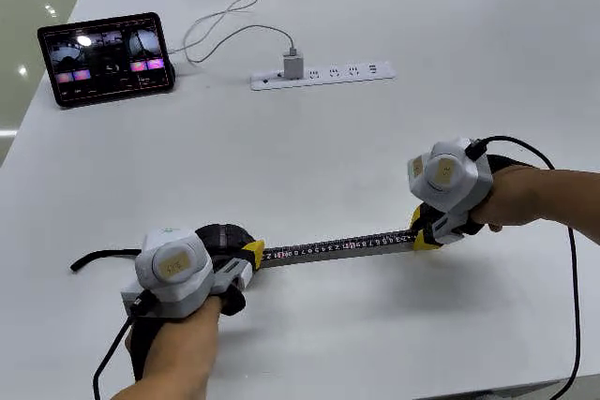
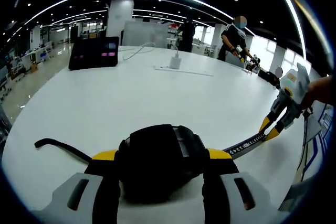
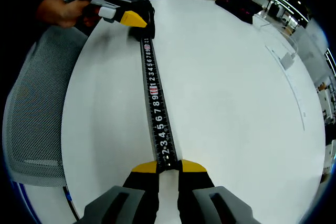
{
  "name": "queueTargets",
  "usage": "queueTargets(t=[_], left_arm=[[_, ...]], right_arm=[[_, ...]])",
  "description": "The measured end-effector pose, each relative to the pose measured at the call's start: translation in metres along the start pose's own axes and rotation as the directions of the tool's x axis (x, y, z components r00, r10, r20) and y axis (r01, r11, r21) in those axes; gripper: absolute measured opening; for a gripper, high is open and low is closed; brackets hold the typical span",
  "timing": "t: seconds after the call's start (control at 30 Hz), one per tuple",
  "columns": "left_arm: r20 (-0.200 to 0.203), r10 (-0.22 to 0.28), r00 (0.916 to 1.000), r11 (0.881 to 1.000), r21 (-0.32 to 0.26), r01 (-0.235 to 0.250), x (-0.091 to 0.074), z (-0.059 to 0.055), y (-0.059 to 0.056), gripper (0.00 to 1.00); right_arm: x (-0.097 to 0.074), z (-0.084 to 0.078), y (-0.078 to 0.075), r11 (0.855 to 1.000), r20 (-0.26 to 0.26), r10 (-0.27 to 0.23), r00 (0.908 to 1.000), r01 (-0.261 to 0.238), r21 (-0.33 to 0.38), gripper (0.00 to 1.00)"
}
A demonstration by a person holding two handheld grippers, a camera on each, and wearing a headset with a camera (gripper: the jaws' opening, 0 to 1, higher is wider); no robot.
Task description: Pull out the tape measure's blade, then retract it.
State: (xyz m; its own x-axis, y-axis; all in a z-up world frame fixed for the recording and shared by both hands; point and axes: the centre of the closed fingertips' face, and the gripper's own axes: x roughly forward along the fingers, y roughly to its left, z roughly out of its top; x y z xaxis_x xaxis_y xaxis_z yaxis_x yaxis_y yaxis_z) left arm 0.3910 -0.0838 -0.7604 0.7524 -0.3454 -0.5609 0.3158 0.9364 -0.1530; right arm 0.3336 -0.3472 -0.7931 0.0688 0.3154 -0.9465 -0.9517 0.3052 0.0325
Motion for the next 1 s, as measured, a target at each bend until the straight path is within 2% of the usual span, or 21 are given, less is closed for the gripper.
queueTargets(t=[0.13, 0.23, 0.3, 0.6, 0.8, 1.0], left_arm=[[0.001, -0.001, 1.0, 1.0, -0.004, 0.001, 0.0001, 0.0, -0.0001, 0.59], [0.001, 0.001, 1.0, 1.0, -0.006, -0.001, -0.0001, 0.0, -0.0001, 0.6], [-0.001, 0.0, 1.0, 1.0, -0.007, 0.0, 0.0001, -0.0001, 0.0, 0.6], [-0.002, -0.005, 1.0, 1.0, -0.011, 0.005, 0.0001, -0.0007, -0.0003, 0.6], [-0.005, -0.009, 0.9999, 1.0, -0.013, 0.009, 0.0007, -0.0009, -0.0001, 0.6], [-0.007, -0.009, 0.9999, 1.0, -0.017, 0.009, 0.0008, -0.0009, -0.0003, 0.6]], right_arm=[[-0.0001, 0.0014, 0.0002, 1.0, 0.01, 0.007, 0.9999, -0.007, 0.029, 0.09], [0.0003, 0.0036, 0.0025, 1.0, -0.006, 0.0, 1.0, 0.0, 0.031, 0.1], [0.0006, 0.0028, 0.0018, 0.998, -0.023, -0.017, 0.9996, 0.018, 0.058, 0.1], [0.0014, 0.0038, 0.0002, 1.0, -0.027, -0.011, 0.9996, 0.012, 0.021, 0.1], [0.0024, 0.0054, 0.0015, 0.999, -0.024, 0.001, 0.9997, -0.002, -0.042, 0.1], [0.0033, 0.0073, 0.0022, 0.999, -0.035, 0.0, 0.9994, -0.002, -0.053, 0.1]])
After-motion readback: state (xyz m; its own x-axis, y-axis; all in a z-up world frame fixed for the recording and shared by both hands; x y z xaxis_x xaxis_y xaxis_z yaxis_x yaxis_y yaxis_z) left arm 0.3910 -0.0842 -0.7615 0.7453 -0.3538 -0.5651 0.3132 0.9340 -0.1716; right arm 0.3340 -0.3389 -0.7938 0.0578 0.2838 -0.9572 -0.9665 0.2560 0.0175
